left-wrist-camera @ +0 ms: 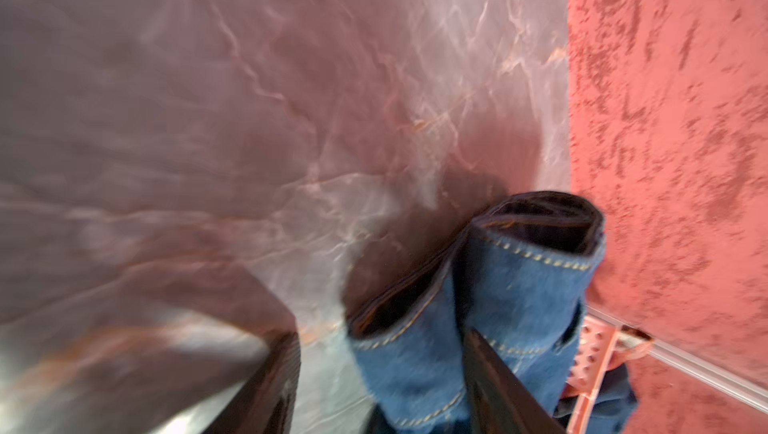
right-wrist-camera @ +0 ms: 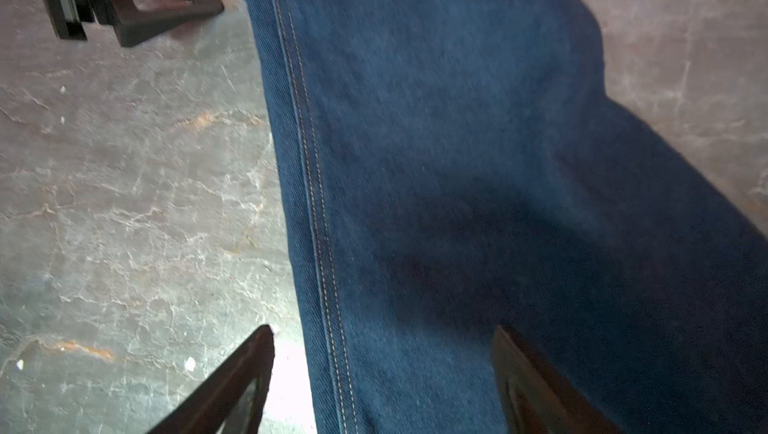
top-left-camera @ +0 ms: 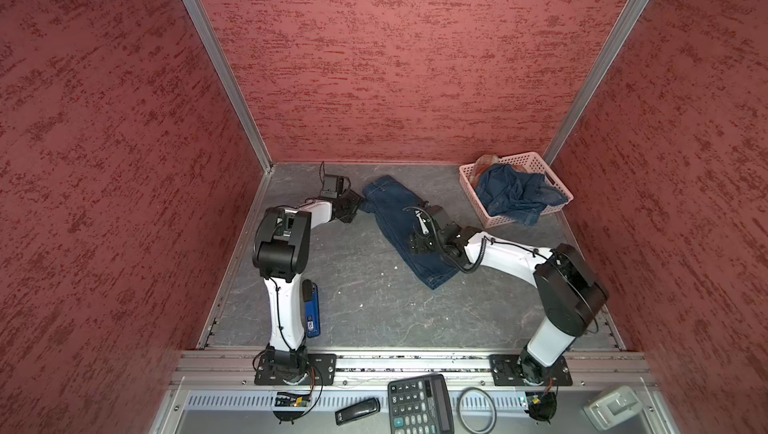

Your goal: Fold and stack the skirts

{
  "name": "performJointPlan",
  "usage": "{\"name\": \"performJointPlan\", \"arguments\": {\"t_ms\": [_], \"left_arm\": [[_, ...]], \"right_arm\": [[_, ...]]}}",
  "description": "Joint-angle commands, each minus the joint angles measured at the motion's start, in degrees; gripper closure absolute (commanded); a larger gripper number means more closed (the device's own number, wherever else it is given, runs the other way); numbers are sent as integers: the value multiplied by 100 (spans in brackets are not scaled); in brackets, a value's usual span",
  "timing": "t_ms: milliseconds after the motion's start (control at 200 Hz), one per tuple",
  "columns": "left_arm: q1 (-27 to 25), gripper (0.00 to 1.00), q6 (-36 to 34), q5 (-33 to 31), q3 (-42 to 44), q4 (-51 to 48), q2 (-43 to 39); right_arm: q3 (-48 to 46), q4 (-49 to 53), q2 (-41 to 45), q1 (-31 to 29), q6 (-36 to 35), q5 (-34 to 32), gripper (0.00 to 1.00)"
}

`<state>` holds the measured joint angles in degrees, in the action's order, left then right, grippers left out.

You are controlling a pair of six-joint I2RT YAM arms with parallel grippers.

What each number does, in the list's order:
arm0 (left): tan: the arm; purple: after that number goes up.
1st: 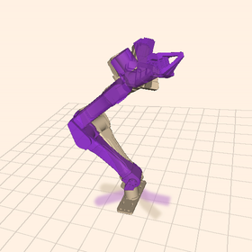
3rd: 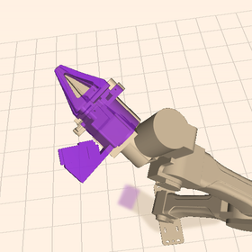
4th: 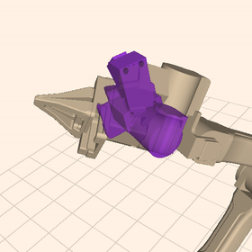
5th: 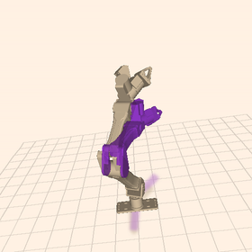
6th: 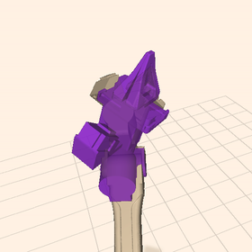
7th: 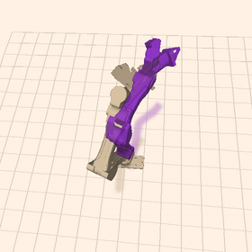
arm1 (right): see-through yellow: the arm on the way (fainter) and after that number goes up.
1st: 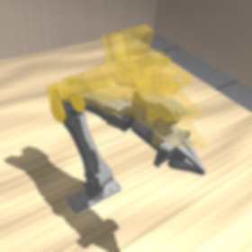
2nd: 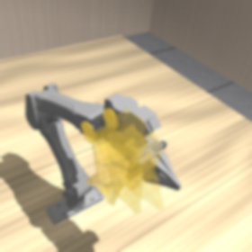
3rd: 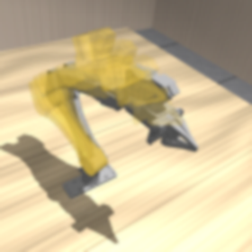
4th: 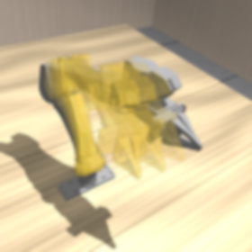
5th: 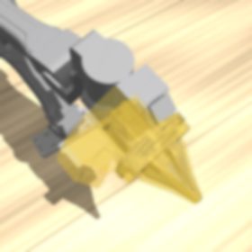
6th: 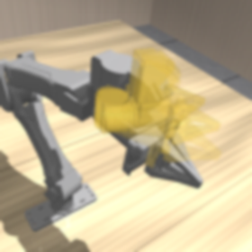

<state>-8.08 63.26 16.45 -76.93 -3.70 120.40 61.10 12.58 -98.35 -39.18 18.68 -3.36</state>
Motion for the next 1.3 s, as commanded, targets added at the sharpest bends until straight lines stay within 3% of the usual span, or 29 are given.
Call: {"name": "performJointPlan", "arguments": {"t_ms": [0,165,371,531,766,1077,1297], "left_arm": [[-62,39,539,-55,29,143,376],[-159,55,622,-114,16,291,540],[-212,88,481,-272,-36,361,554],[-222,100,410,-307,-118,315,528],[-203,100,141,-475,-342,110,431],[-232,100,-552,-875,-848,-440,291],[-197,100,-994,-1074,-1012,-680,289]], "right_arm": [[-194,-63,249,-28,110,-211,17],[-451,-53,358,-69,63,-63,17],[-449,83,147,-568,-232,-229,17],[-509,299,64,-814,-224,-549,19],[-754,793,258,-924,-171,-950,30],[-780,1488,271,-1228,-68,-1120,33],[-816,1836,134,-1337,81,-1485,44]]}}
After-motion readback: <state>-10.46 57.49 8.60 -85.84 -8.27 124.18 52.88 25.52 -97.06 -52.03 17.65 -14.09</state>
